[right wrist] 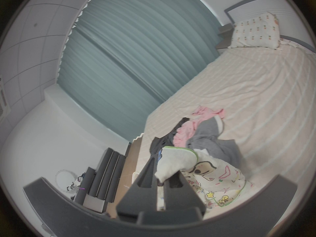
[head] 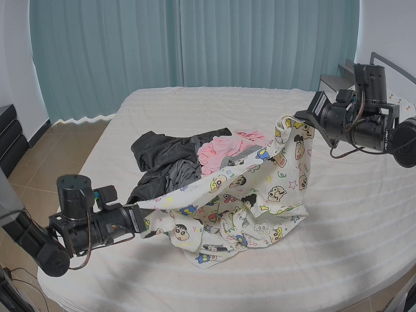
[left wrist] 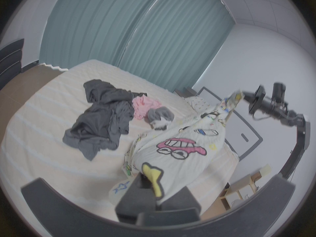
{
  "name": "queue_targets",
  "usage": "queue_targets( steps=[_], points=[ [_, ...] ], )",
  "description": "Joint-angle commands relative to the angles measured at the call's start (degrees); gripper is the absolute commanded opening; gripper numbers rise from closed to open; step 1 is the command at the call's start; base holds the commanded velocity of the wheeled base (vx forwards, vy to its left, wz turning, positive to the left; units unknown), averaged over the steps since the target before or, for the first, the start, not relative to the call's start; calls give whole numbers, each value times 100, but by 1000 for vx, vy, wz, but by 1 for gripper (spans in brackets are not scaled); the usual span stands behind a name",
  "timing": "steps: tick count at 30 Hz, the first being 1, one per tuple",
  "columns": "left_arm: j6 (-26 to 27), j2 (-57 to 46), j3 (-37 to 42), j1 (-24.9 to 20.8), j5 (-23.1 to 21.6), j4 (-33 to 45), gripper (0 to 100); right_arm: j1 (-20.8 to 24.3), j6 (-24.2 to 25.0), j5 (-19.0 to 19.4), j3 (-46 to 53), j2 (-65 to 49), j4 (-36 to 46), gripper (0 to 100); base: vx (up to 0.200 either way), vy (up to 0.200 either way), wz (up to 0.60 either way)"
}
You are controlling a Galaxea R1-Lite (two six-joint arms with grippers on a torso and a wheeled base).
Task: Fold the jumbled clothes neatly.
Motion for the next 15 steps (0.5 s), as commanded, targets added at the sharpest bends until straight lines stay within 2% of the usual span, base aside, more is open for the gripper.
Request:
queue_targets(
  steps=[1, 5, 10, 15],
  points=[
    [-36, -1137, -1073, 296, 23, 1063, 0, -358, 12, 143, 616, -142, -606, 0, 0, 0, 0],
    [-27, -1480, -1556, 287, 164, 1274, 0, -297, 117, 205, 836, -485, -1159, 0, 0, 0, 0],
    [-27, -1682, -2154, 243, 797, 1265, 0, -200, 267, 205, 713, -898, -1783, 0, 0, 0, 0],
    [-36, -1753, -2224, 208, 849, 1300, 0, -15, 258, 222, 686, -1144, -1950, 0, 0, 0, 0]
  ],
)
